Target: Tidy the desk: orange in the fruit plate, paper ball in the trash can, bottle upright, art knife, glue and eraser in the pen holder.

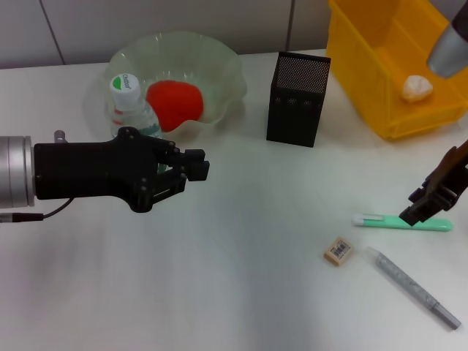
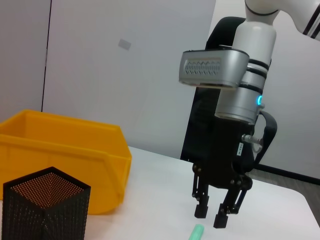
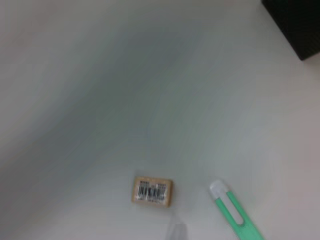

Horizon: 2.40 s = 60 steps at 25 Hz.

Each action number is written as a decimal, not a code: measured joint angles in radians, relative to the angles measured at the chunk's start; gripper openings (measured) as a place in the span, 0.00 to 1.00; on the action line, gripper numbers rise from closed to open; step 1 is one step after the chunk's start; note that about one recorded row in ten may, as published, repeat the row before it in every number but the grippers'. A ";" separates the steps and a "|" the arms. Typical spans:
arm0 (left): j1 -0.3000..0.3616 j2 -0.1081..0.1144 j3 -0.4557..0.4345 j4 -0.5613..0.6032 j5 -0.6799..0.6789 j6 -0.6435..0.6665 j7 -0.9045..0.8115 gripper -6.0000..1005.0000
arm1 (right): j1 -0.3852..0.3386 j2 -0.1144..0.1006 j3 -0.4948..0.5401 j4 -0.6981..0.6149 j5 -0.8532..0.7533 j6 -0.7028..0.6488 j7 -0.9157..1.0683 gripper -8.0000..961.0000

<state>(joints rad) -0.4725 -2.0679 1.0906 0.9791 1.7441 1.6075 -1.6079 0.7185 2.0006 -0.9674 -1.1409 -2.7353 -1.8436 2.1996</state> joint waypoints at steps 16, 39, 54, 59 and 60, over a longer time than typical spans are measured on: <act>-0.002 -0.001 0.001 -0.041 -0.038 -0.021 0.000 0.14 | 0.013 0.011 -0.037 0.084 -0.104 0.179 -0.289 0.43; -0.001 0.000 -0.001 -0.056 -0.039 -0.070 0.001 0.14 | 0.069 0.072 -0.102 0.099 -0.096 0.227 -0.393 0.43; 0.004 0.000 -0.002 -0.056 -0.038 -0.077 0.014 0.14 | 0.079 0.075 -0.125 0.143 -0.072 0.197 -0.380 0.43; 0.004 0.001 -0.002 -0.056 -0.038 -0.077 0.014 0.14 | 0.079 0.075 -0.126 0.152 -0.072 0.201 -0.377 0.43; 0.003 0.001 -0.002 -0.056 -0.038 -0.077 0.014 0.14 | 0.079 0.075 -0.126 0.154 -0.072 0.202 -0.377 0.43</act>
<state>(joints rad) -0.4690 -2.0667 1.0891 0.9235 1.7057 1.5304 -1.5937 0.7978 2.0755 -1.0937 -0.9869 -2.8072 -1.6411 1.8230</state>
